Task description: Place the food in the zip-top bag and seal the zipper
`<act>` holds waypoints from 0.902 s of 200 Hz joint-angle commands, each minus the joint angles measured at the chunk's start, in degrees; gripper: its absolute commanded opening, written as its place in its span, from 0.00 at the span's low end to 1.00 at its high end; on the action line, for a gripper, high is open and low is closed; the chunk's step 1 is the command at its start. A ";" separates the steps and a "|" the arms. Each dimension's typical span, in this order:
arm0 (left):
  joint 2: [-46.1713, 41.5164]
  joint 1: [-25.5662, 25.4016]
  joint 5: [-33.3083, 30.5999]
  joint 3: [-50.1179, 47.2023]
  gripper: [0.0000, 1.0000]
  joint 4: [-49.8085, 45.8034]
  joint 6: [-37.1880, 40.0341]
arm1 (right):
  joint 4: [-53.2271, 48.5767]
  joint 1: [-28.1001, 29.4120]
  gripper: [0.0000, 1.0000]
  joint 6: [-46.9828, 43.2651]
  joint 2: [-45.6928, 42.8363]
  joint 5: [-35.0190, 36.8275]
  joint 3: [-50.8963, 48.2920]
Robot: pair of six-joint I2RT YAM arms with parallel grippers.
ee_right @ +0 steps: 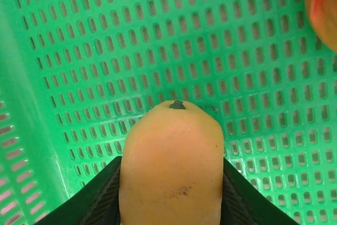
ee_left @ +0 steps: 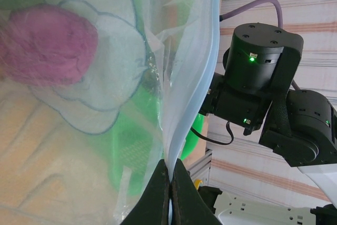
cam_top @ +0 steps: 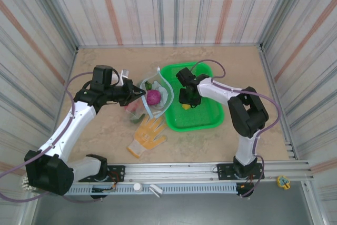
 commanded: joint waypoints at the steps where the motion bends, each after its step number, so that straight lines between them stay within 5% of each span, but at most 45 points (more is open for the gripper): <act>1: 0.61 -0.03 -0.70 2.02 0.00 0.05 -0.32 | -2.41 -0.68 0.35 -0.26 -1.03 1.75 0.59; 68: 1.84 -0.11 -0.35 5.46 0.00 -1.23 -0.99 | -4.49 -2.84 0.34 -3.61 -21.99 0.55 -1.38; 107: 1.73 -0.12 -0.62 5.58 0.00 -1.74 -1.17 | 5.24 0.03 0.31 -7.05 -33.92 -11.70 -3.82; 180: 1.54 -0.43 -1.40 7.06 0.00 -2.38 -1.59 | 9.93 11.90 0.29 -11.15 -17.66 -14.41 6.27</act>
